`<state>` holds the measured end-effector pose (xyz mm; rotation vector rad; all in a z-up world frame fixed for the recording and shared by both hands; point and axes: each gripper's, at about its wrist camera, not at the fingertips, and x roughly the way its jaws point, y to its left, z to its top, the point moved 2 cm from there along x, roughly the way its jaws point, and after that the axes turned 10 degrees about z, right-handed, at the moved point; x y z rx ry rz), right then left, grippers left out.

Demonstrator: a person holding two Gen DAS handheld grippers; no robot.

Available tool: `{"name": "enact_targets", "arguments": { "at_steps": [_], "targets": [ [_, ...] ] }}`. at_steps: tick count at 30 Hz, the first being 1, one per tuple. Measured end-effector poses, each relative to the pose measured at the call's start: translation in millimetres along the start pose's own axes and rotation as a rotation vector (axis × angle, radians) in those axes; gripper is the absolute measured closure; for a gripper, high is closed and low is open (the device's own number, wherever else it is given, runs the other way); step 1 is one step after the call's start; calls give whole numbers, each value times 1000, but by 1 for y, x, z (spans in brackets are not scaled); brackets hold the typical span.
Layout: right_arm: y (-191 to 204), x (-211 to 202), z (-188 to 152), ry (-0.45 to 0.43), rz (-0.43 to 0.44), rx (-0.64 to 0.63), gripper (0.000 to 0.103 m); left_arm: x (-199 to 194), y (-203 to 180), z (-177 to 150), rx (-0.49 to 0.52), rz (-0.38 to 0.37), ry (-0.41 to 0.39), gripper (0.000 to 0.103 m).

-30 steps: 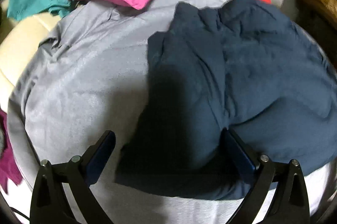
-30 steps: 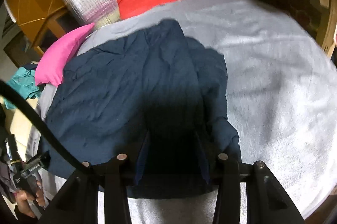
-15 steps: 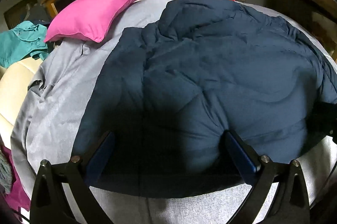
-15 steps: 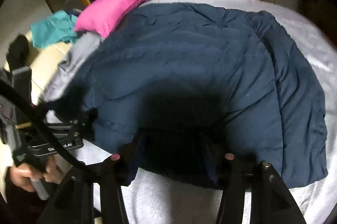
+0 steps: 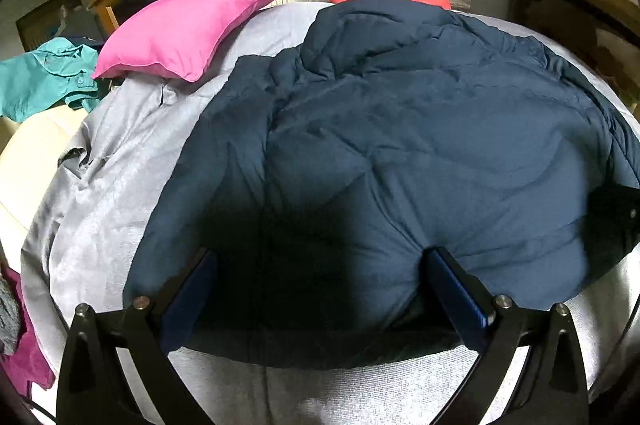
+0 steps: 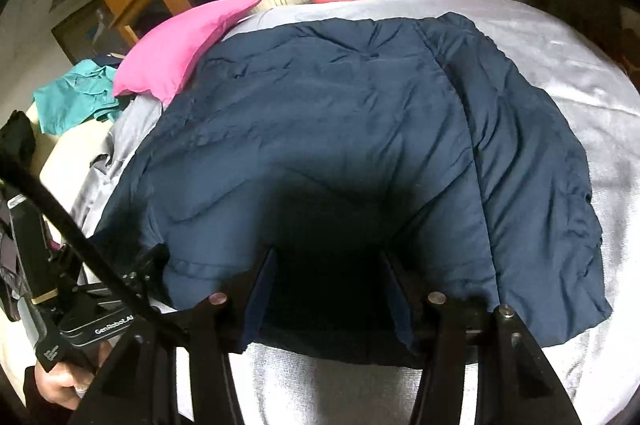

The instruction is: Fold large clothes

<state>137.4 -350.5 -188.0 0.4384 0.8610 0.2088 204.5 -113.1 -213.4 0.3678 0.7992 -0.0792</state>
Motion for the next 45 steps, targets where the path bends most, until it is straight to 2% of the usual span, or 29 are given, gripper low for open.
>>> {"name": "enact_targets", "arguments": {
  "at_steps": [7,20,24,27,30,33,36,39,41,45],
  "targets": [
    [-17,9,-3,17,47,51,44,0,-1,-6,4,-7,-12,0],
    [-19,14,-4,38,41,48,44,0,-4,-11,9,-7,-24,0],
    [-13,8,-3,29,62,21,37,-4,-1,-8,6,-13,-11,0],
    [-6,-6,0,-18,40,-24,36,-12,3,-5,7,-4,5,0],
    [-9,-36,6,-139,37,-15,36,-27,16,-4,-14,39,-33,0],
    [-27,-57,7,-209,-49,40,36,-36,44,-1,-108,75,-53,0],
    [-50,-62,6,-210,-102,118,37,-29,72,-1,-202,98,-15,0],
    [-61,-57,5,-172,-118,147,37,2,81,-4,-213,117,110,0],
    [-65,-43,3,-123,-137,159,36,18,78,-6,-216,85,158,0],
    [-54,-29,1,-95,-195,111,26,29,80,-14,-285,16,171,0]
  ]
}}
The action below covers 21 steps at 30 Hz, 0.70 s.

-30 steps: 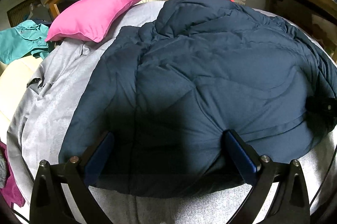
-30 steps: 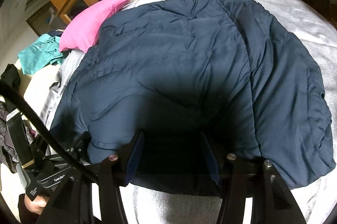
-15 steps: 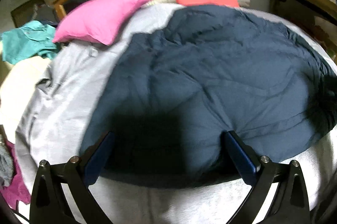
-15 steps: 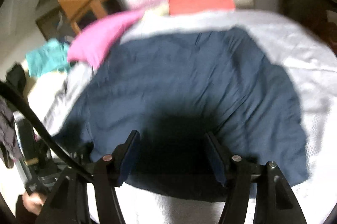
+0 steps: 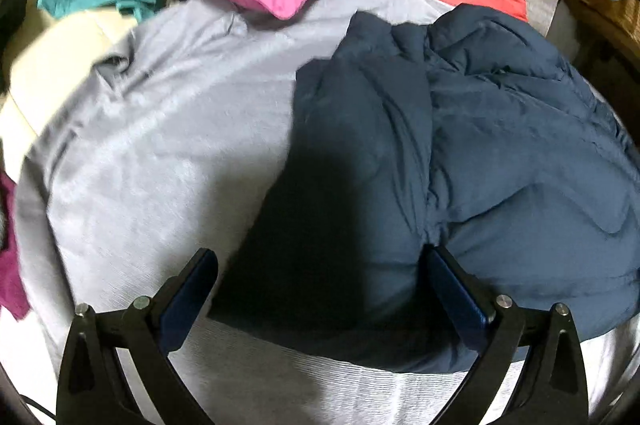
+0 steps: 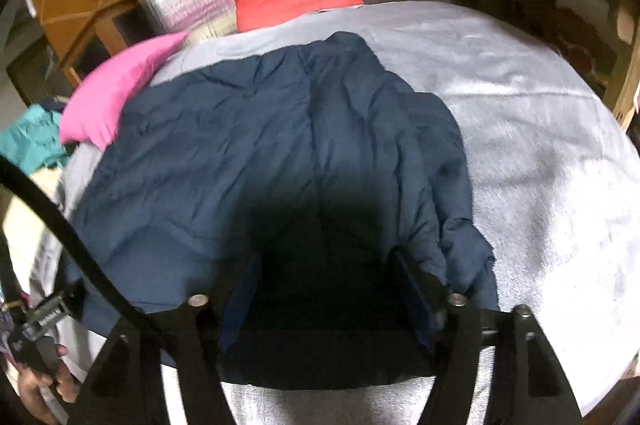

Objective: Fold large clothes
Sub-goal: 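Open both tools and pull them back from the jacket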

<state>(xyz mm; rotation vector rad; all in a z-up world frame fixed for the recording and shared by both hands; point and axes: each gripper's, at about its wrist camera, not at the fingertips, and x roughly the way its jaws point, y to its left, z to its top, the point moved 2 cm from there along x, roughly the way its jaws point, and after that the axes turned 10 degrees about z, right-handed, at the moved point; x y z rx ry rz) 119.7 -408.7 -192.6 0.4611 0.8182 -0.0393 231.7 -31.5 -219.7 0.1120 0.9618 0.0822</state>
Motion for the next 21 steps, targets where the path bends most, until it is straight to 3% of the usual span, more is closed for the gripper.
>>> {"name": "enact_targets", "arguments": {
  "at_steps": [3,10,14,21],
  "targets": [
    [3,6,-4,6,-36,-36,22,6,1,-3,-11,-19,14,0],
    [6,-4,-7,-29,-58,-47,23,-19,-11,-3,94,78,-28,0],
    [16,-32,-14,-98,-68,-79,23,-74,-10,-2,150,148,-204,0],
    [42,-98,-40,-199,-59,-141,22,-170,9,2,83,150,-405,0]
  ]
}}
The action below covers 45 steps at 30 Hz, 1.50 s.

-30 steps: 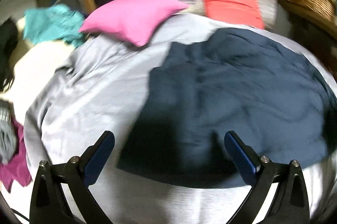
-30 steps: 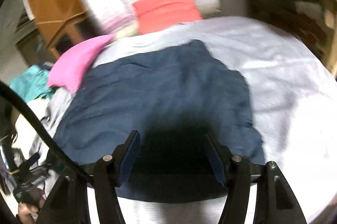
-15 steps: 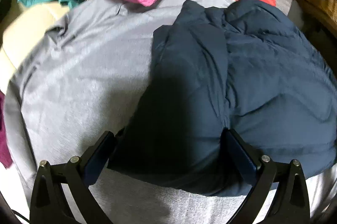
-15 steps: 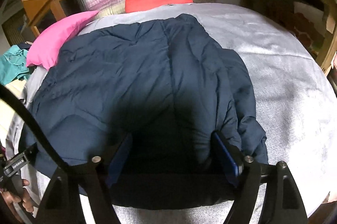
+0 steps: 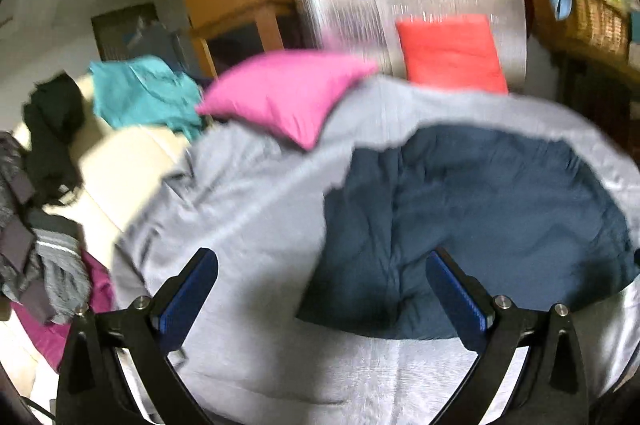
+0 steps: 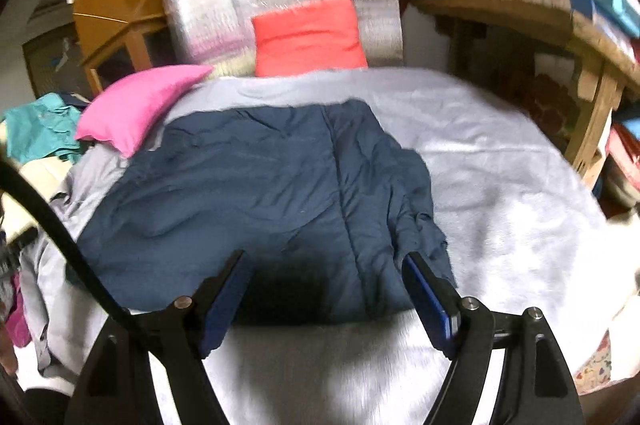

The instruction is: Fold large clothes

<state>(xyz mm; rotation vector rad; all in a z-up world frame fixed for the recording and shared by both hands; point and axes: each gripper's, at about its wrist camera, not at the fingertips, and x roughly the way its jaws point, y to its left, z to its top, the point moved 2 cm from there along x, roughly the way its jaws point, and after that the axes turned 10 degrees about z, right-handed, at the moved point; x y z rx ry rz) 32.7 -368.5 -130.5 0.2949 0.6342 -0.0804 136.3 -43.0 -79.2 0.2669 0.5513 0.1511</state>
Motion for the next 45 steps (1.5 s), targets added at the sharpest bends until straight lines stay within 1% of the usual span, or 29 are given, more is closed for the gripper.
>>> {"name": "enact_targets", "arguments": {
  "at_steps": [3,5,7,9,13,15,18,20,22,25,28,32,45],
  "targets": [
    [13,-30,2,-34,-5,-43,21,-32,11,10,-26,6,-55,0],
    [21,-51,6,-57,7,-53,18,-51,16,15,-44,12,-69,0],
    [30,-75,11,-98,18,-67,17,-72,20,18,-54,15,-89,0],
    [39,-93,15,-127,20,-81,15,-96,25,20,-65,9,-121,0],
    [52,-132,19,-195,27,-99,12,-131,39,24,-94,-17,-156,0],
    [55,-148,20,-224,28,-92,10,-145,47,27,-108,-27,-178,0],
    [58,-173,23,-276,5,-96,8,-164,58,30,-145,-44,-209,0],
    [62,-186,25,-296,12,-95,8,-176,64,33,-168,-64,-210,0],
    [66,-200,27,-322,22,-91,7,-183,68,34,-173,-61,-216,0],
    [74,-215,30,-344,43,-91,7,-196,71,37,-154,-34,-229,0],
    [83,-227,29,-369,55,-97,7,-208,75,38,-150,-23,-251,0],
    [91,-235,28,-377,81,-90,6,-219,80,37,-153,-23,-268,0],
    [106,-228,22,-341,82,-99,6,-219,90,33,-156,-27,-264,0]
  ]
}}
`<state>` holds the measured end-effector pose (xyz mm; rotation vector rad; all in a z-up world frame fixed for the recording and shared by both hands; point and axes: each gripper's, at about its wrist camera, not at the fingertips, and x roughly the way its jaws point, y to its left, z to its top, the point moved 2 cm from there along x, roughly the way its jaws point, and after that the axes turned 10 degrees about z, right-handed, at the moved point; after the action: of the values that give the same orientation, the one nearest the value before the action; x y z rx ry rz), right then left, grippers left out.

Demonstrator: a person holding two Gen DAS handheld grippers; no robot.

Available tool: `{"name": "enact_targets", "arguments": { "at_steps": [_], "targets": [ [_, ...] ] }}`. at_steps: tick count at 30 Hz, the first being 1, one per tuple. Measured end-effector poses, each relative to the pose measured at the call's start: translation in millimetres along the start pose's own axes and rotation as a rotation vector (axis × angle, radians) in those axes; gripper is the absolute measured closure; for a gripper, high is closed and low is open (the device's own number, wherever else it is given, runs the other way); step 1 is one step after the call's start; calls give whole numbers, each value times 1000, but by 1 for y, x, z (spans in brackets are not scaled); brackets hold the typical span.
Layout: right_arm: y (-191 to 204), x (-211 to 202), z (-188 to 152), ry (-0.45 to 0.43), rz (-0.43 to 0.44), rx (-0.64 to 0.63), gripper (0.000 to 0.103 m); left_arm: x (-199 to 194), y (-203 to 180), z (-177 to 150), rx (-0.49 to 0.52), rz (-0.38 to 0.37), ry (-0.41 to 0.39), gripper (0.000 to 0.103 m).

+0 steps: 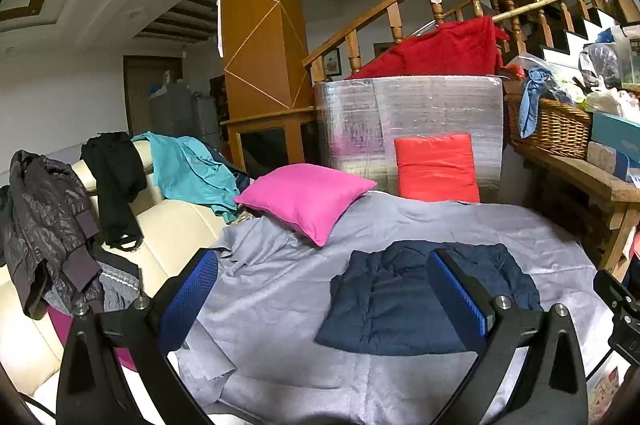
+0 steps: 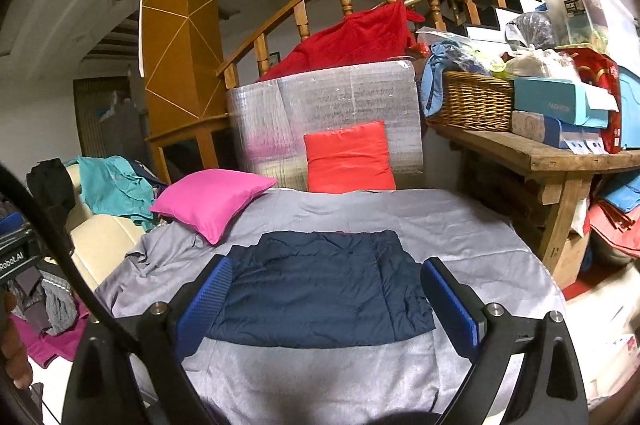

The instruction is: Fold large clothes

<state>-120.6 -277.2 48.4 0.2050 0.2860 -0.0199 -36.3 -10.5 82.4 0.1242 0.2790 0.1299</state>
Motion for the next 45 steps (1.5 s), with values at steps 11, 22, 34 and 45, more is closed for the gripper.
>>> {"name": "enact_targets", "arguments": {
  "at_steps": [11,22,34,45],
  "targets": [
    [4,4,-4,8,2,2,6,2,3,-4,-2,-1,6,0],
    [4,6,-6,5,1,7,6,4,5,-6,1,-2,12,0],
    [6,6,-7,9,1,3,6,5,9,-8,-1,-6,11,0],
    [8,9,-6,10,2,-3,6,5,12,-9,-7,-5,11,0]
  ]
}}
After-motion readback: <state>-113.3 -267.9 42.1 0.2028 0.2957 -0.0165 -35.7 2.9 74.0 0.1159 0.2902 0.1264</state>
